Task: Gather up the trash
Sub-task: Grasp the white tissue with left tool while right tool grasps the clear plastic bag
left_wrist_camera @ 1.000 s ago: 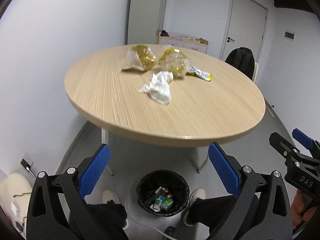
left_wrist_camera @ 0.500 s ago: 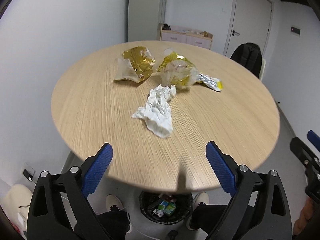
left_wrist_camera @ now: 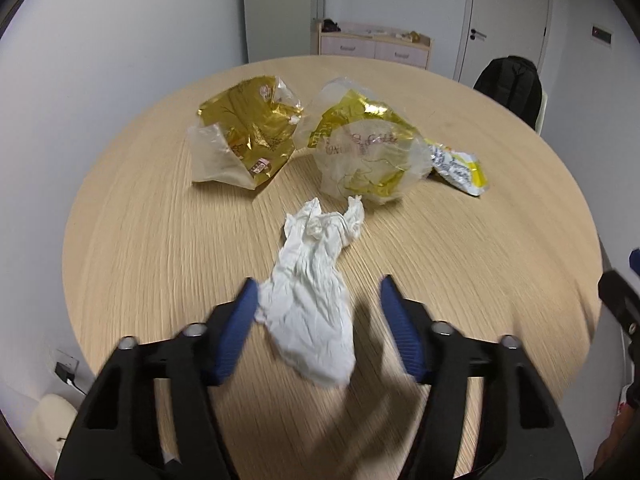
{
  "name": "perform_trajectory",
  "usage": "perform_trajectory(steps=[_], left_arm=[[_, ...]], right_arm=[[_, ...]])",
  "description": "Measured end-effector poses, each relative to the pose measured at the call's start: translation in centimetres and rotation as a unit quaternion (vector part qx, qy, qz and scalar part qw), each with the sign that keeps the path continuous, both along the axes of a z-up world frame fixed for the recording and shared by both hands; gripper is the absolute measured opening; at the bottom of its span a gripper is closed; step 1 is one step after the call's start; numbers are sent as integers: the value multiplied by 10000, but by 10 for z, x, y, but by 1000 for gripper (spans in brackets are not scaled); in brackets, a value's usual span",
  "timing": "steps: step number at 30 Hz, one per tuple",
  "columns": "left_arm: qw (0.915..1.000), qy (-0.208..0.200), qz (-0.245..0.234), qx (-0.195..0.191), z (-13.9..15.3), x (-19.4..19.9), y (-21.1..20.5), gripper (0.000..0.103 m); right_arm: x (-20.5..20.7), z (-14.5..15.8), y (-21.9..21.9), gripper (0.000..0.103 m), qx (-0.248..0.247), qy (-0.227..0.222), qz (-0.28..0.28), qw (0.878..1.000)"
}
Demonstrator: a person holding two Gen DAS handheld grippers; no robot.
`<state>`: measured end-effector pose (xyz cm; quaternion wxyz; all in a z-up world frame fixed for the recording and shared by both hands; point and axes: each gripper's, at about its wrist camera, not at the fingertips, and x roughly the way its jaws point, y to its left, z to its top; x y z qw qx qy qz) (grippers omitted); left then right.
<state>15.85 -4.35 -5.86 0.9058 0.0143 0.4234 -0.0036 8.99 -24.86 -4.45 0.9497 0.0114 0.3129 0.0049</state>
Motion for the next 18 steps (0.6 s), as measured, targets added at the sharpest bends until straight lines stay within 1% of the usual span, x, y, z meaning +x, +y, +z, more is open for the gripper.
perform_trajectory(steps=[2, 3, 4, 5, 7, 11, 17, 18], left_arm=[[9999, 98, 11, -17, -3, 7, 1, 38], [9999, 172, 12, -5, -6, 10, 2, 23], [9998, 209, 12, -8, -7, 13, 3, 11], [9998, 193, 27, 16, -7, 14, 4, 7], [9998, 194, 14, -63, -5, 14, 10, 5], [9997, 83, 145, -151, 5, 10, 27, 5], [9990, -96, 431, -116, 22, 3, 59, 5], [9987, -112, 488, -120, 24, 2, 67, 5]], right_arm=[[12, 2, 5, 95, -36, 3, 38, 10000], [17, 4, 8, 95, -43, 2, 72, 10000], [24, 5, 11, 95, -42, 9, 113, 9999], [29, 5, 14, 95, -42, 19, 145, 9999], [39, 7, 22, 95, -44, 29, 241, 9997], [59, 11, 43, 95, -48, 14, 432, 9991], [87, 18, 82, 95, -26, -15, 783, 9969], [90, 20, 88, 93, -42, -28, 837, 9965]])
